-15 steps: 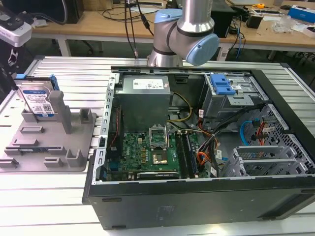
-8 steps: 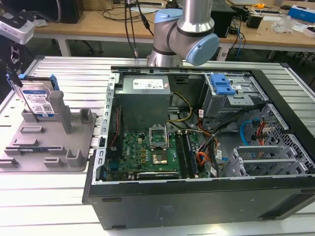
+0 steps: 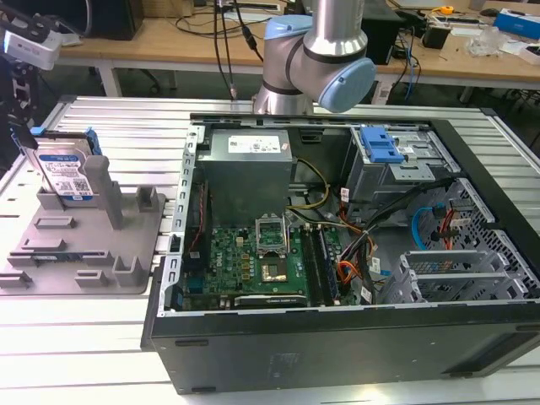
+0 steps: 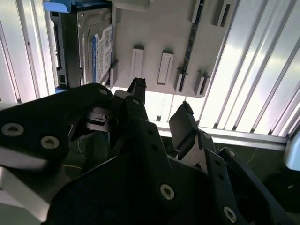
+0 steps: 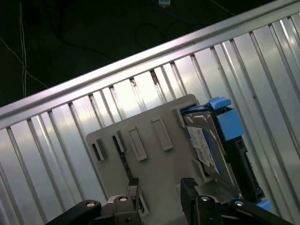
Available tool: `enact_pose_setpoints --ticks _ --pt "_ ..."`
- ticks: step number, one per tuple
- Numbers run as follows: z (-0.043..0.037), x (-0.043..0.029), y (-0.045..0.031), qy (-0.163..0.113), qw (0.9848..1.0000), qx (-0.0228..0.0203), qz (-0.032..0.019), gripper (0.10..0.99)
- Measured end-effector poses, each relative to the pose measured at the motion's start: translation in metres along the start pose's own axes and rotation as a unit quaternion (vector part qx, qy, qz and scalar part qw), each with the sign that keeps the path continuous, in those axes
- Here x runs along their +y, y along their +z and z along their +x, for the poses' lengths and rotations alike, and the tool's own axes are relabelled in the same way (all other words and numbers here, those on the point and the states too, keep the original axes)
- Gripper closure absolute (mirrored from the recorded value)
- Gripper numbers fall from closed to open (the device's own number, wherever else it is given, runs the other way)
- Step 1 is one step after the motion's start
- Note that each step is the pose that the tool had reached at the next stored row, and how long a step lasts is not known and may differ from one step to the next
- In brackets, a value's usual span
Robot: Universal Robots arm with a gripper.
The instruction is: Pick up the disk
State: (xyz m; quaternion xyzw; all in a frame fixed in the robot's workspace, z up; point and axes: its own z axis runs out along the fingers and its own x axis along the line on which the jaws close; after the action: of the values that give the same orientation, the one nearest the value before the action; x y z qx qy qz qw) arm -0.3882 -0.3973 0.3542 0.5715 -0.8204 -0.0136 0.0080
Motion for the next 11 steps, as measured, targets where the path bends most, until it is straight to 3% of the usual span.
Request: enact_pose_setpoints --ticks 3,5,11 --pt "0.0000 0.0000 0.0004 -0.036 0.9993 0.0008 0.0010 0.604" --pt "0.0000 -0.0001 0.0008 -0.070 0.9975 0.0016 0.0018 0.604" --pt "0.0000 -0.0001 0.0018 -0.123 0.9924 0.0025 0.0041 0.604"
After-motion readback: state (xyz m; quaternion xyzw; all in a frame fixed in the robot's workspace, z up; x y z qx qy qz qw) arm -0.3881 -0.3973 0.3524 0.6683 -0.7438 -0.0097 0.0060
